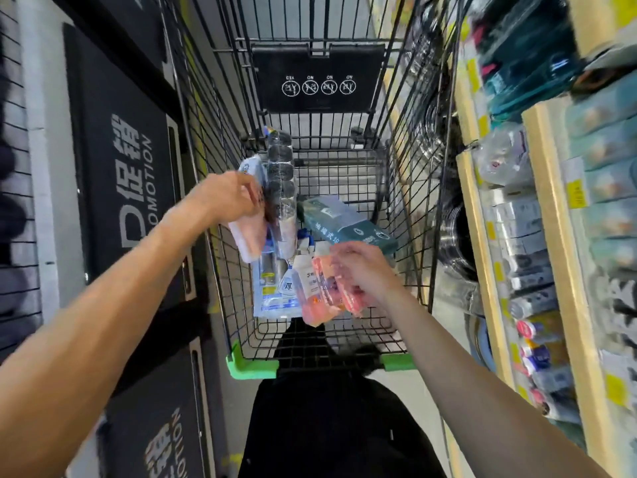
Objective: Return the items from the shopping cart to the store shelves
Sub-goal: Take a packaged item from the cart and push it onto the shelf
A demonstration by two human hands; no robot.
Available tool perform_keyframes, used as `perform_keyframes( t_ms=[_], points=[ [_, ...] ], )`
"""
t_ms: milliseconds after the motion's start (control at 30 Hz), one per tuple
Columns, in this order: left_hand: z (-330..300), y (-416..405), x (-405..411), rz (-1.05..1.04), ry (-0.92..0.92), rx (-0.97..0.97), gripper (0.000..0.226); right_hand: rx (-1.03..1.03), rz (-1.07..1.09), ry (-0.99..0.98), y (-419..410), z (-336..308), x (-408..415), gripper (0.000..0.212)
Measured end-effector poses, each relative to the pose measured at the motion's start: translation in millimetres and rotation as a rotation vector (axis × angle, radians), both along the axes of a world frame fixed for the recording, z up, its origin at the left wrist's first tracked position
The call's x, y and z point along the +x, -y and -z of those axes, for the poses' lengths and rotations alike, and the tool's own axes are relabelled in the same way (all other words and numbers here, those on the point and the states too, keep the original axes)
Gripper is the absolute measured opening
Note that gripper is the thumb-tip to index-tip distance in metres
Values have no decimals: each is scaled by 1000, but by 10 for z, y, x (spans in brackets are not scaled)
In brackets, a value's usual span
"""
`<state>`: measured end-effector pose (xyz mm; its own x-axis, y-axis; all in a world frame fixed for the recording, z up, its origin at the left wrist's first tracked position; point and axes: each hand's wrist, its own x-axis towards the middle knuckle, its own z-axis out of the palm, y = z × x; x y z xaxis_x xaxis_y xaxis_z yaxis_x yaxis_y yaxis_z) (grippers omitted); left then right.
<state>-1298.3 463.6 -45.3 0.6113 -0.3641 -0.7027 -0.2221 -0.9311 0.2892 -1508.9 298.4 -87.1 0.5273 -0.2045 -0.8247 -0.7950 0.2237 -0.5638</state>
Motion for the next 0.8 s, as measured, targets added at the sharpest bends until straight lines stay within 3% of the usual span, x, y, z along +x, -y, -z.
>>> perform_keyframes(
  t_ms=[133,233,333,500,600,667,733,800],
  points=[
    [-895,-11,92,179,-83,-49,11,-129,5,180,96,-298,88,33],
    [-1482,-20,39,194,-251,-197,19,-104,80,203,212,-518,52,56],
    [-1917,86,-120,300,-310,-327,18,-131,202,210,348,-706,-107,65],
    [-2303,544,-485,651,-441,-425,22,-160,437,385,585,-1025,-594,50],
    [-2413,920,-738,898,-479,-444,25,-223,537,465,819,-1184,-1057,59],
    [-2471,1147,-919,1019,-458,-415,25,-203,575,454,953,-1250,-1406,55],
    [-2481,1340,-1059,1041,-477,-425,30,-181,577,439,1015,-1324,-1738,44],
    [-2455,1535,-1215,971,-514,-453,50,-220,629,462,1065,-1359,-2096,35]
  ],
)
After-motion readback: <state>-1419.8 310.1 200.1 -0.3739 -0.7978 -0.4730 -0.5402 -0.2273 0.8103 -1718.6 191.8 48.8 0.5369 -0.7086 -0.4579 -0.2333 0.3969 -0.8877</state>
